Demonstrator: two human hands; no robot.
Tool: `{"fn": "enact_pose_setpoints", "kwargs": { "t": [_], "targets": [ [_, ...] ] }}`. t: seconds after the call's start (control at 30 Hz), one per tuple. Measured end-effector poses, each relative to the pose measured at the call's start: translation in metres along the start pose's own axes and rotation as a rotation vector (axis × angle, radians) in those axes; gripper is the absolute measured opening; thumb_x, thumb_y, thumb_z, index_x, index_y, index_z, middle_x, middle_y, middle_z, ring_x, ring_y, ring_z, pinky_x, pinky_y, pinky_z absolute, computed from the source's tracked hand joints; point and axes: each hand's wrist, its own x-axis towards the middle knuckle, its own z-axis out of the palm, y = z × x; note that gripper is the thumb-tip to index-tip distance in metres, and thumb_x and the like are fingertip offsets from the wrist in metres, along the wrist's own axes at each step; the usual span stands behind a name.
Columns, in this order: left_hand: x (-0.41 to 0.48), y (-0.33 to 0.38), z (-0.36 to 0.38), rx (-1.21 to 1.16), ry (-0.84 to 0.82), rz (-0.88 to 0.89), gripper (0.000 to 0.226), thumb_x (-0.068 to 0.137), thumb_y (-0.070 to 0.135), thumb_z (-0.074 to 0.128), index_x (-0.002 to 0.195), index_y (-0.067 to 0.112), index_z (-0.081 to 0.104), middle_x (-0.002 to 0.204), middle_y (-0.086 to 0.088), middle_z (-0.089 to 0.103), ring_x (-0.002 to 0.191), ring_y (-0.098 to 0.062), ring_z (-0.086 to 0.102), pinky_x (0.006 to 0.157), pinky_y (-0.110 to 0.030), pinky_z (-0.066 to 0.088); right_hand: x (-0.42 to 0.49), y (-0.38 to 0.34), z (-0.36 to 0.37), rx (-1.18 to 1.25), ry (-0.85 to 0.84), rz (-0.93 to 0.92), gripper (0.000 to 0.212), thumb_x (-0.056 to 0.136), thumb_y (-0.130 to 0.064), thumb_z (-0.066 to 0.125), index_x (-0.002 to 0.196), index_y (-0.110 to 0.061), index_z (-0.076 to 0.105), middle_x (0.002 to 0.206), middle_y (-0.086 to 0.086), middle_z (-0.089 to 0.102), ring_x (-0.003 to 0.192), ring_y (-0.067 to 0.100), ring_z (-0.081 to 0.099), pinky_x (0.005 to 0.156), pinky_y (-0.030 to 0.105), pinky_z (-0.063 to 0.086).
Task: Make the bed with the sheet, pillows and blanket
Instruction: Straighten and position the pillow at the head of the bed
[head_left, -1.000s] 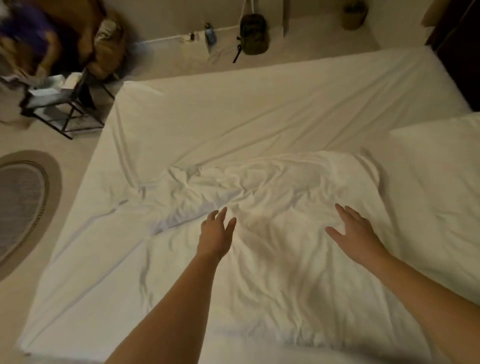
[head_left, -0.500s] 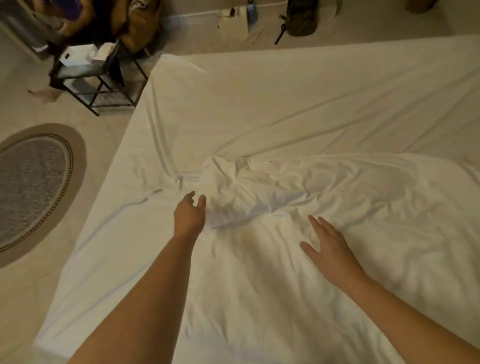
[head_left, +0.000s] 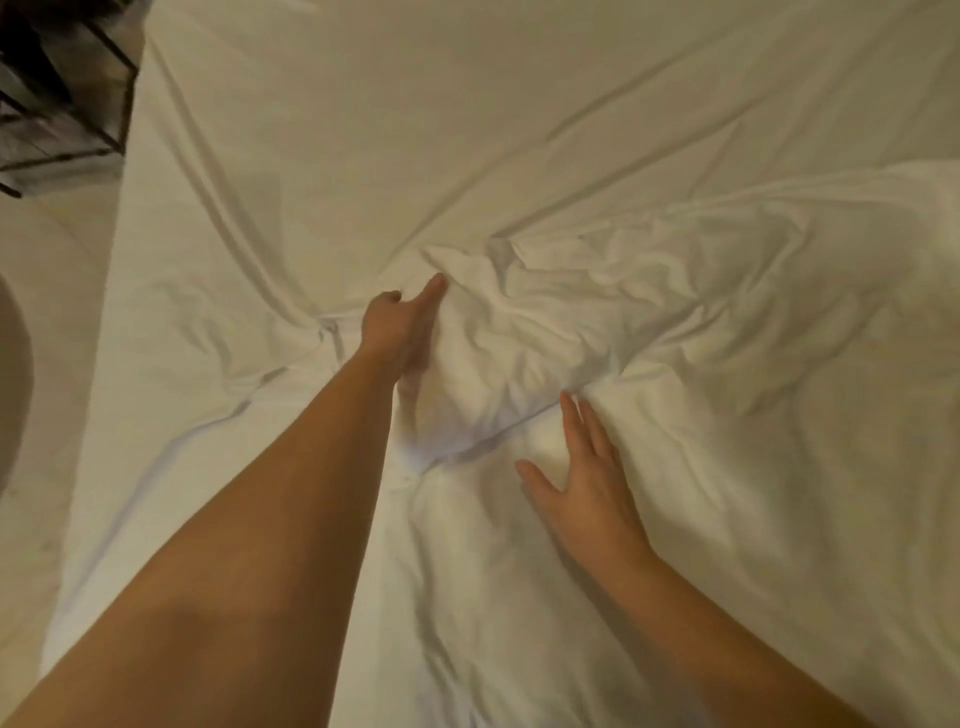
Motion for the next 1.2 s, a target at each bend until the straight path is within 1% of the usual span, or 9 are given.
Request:
{"fn": "enact_pose_setpoints", "kwargs": {
  "t": [0.07,0.2,0.37,0.43,0.53,0.63,0.8,1.03,1.2],
  "targets": [
    [0.011,-0.003,0.004,-0.032,0.005,0.032,0.086,0.073,0.066,0.082,0.135,0.01,0.062,0.118,-0.003,0.073,0.106,-0.026,0.071,0.081,-0.042,0.062,0.015,-0.018,0.011,0.05,0.086,-0.035,0.098,0.087,-0.062,0.065,0.162,-0.039,0.006,0.171,-0.007,0.007,0.153,0.021,0.021,0.12,0.034,0.027],
    [0.019,0.008,-0.001,0.0,0.109,0.295,0.048,0.083,0.046,0.079,0.122,0.019,0.072,0.109,0.006,0.074,0.1,-0.016,0.07,0.099,-0.039,0.057,0.048,-0.051,0.025,0.11,0.152,-0.01,0.1,0.086,-0.063,0.067,0.161,-0.043,0.004,0.171,-0.003,0.004,0.153,0.023,0.018,0.121,0.039,0.028],
    [0.039,0.063,-0.025,0.012,0.254,0.593,0.011,0.085,0.026,0.068,0.077,0.022,0.061,0.066,0.019,0.058,0.063,0.003,0.049,0.07,-0.027,0.046,0.074,-0.076,0.037,-0.134,0.133,-0.123,0.086,0.095,-0.063,0.053,0.162,-0.037,0.008,0.171,0.005,0.003,0.156,0.026,0.007,0.126,0.044,0.015],
    [0.051,0.079,-0.033,0.05,0.284,0.595,0.008,0.088,0.027,0.06,0.08,0.027,0.064,0.07,0.02,0.059,0.07,-0.001,0.056,0.073,-0.026,0.046,0.081,-0.081,0.045,-0.241,0.029,-0.126,0.083,0.097,-0.062,0.049,0.162,-0.037,0.005,0.171,0.006,0.0,0.156,0.031,0.004,0.126,0.048,0.012],
    [0.073,0.072,-0.04,0.151,0.305,0.445,0.041,0.103,0.038,0.051,0.138,0.02,0.062,0.126,0.001,0.07,0.119,-0.017,0.064,0.106,-0.027,0.046,0.094,-0.075,0.054,-0.332,-0.096,-0.094,0.082,0.098,-0.061,0.047,0.162,-0.038,0.002,0.171,0.007,-0.002,0.156,0.036,0.005,0.125,0.053,0.013],
    [0.067,0.041,-0.033,0.277,0.158,0.366,0.067,0.103,0.049,0.055,0.155,0.009,0.042,0.141,-0.012,0.062,0.131,-0.025,0.057,0.108,-0.028,0.041,0.1,-0.065,0.058,-0.33,-0.16,-0.082,0.082,0.099,-0.059,0.047,0.161,-0.04,-0.003,0.171,0.005,-0.006,0.156,0.034,0.001,0.126,0.051,0.01],
    [0.05,-0.024,-0.014,0.432,-0.013,0.382,0.06,0.092,0.05,0.072,0.14,0.016,0.06,0.134,-0.005,0.066,0.122,-0.023,0.063,0.101,-0.027,0.044,0.074,-0.06,0.075,-0.377,0.028,-0.108,0.08,0.1,-0.064,0.035,0.16,-0.04,-0.011,0.171,0.001,-0.01,0.157,0.029,-0.004,0.126,0.053,0.007],
    [0.048,-0.029,-0.018,0.32,0.079,0.201,0.069,0.084,0.062,0.074,0.126,0.007,0.064,0.123,-0.007,0.068,0.114,-0.026,0.064,0.093,-0.032,0.047,0.074,-0.038,0.099,-0.436,-0.136,-0.078,0.088,0.095,-0.076,0.031,0.156,-0.043,-0.021,0.17,0.001,-0.015,0.157,0.03,-0.008,0.125,0.057,0.002],
    [0.011,-0.042,-0.018,0.278,-0.017,0.051,0.074,0.085,0.075,0.062,0.107,0.004,0.069,0.099,0.001,0.068,0.098,-0.023,0.063,0.084,-0.033,0.043,0.049,-0.043,0.088,-0.436,-0.001,-0.121,0.08,0.098,-0.062,0.044,0.162,-0.035,0.004,0.171,0.002,0.009,0.156,0.03,0.012,0.125,0.05,0.016]
  ]
}}
